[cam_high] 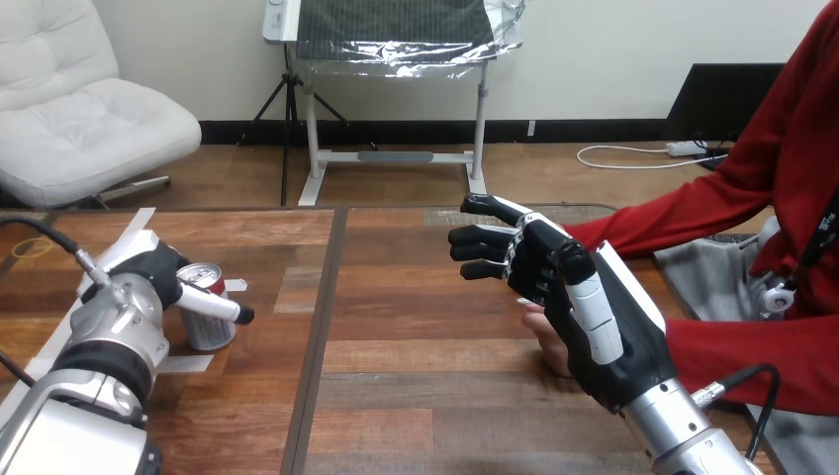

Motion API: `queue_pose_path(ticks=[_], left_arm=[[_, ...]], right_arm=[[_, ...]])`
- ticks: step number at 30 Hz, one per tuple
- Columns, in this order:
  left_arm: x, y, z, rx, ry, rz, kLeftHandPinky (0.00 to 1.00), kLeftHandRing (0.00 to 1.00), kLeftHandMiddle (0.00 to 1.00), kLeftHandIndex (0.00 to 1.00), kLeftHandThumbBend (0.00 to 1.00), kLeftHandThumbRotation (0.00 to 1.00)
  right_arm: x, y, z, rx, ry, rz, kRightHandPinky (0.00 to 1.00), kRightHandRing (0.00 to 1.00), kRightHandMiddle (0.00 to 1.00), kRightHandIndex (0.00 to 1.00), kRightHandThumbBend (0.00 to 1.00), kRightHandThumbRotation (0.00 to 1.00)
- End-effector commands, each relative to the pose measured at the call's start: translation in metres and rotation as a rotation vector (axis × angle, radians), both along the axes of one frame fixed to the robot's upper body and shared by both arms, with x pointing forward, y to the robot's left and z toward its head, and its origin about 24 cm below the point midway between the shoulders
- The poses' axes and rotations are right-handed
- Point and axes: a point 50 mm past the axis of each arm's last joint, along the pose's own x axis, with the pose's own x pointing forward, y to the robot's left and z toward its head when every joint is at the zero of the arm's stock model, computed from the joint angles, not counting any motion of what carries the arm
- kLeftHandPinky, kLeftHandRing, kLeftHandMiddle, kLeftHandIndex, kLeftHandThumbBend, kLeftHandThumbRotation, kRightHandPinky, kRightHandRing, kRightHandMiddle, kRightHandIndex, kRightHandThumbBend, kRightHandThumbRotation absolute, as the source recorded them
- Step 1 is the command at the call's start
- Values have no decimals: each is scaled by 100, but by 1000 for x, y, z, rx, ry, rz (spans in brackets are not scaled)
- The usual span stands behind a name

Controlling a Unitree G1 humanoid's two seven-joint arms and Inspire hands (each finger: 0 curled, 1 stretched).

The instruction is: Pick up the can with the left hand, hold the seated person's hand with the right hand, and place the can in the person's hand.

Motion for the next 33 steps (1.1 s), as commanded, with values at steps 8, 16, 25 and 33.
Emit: queue_pose_path(ticks=[8, 16, 25, 33], left_arm=[[23, -6, 43, -1, -82, -21, 76, 92, 94, 91, 92, 17], [24, -6, 45, 6, -75, -7, 70, 88, 91, 86, 93, 8], [24, -6, 46, 91, -68, -20, 62, 83, 87, 77, 92, 2], [24, -6, 47, 90, -81, -13, 55, 75, 81, 74, 86, 0]], right_arm=[[12, 2, 24, 3, -105, 5, 74, 77, 76, 84, 81, 100], [12, 2, 24, 3, -104, 8, 74, 77, 76, 84, 81, 100], [12, 2, 24, 5, -101, 9, 73, 76, 76, 83, 82, 100], [12, 1, 24, 4, -98, 5, 73, 76, 76, 83, 83, 100]])
